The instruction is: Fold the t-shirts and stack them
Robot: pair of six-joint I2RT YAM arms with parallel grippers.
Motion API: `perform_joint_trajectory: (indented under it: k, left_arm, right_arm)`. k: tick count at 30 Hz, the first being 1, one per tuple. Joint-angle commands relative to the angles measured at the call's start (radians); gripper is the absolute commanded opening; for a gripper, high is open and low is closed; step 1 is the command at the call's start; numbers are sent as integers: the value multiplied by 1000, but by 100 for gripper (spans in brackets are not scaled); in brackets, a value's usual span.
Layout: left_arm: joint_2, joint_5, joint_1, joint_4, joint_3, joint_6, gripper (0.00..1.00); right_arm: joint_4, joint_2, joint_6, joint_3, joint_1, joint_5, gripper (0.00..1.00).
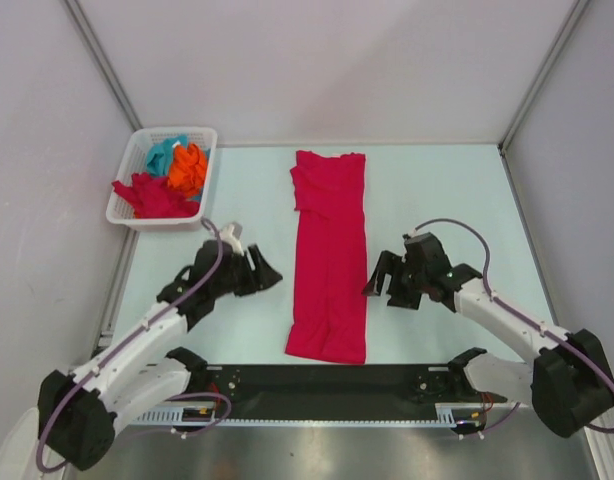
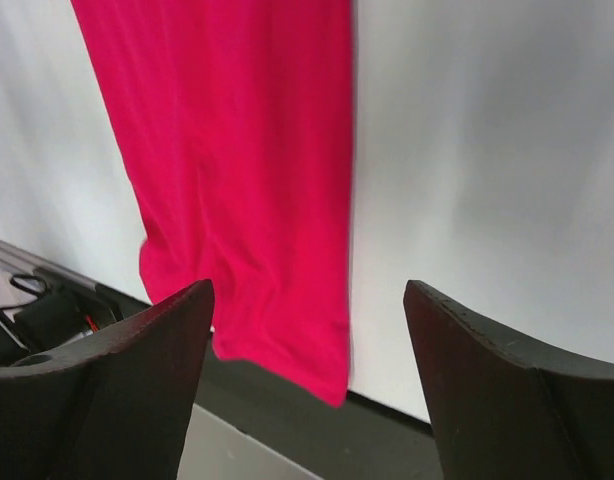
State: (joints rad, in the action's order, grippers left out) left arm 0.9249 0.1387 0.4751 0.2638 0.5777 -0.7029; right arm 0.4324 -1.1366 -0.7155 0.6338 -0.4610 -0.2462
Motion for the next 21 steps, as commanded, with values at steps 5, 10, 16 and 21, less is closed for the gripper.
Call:
perform_joint_trajectory:
  k: [5, 10, 16, 21]
  left_arm:
    - [-201, 44, 174, 66, -242, -256, 64]
    - [-218, 36, 286, 64, -300, -326, 63]
    - [-218, 35, 350, 63, -323, -392, 54]
    - [-202, -30, 415, 69, -341, -447, 50]
  right_arm:
    - [24, 58, -206, -149, -208, 21, 75]
    - [7, 106, -367, -215, -349, 13, 67]
    - [-44, 140, -501, -298, -462, 44, 59]
    - [-92, 129, -510, -329, -485, 58, 49]
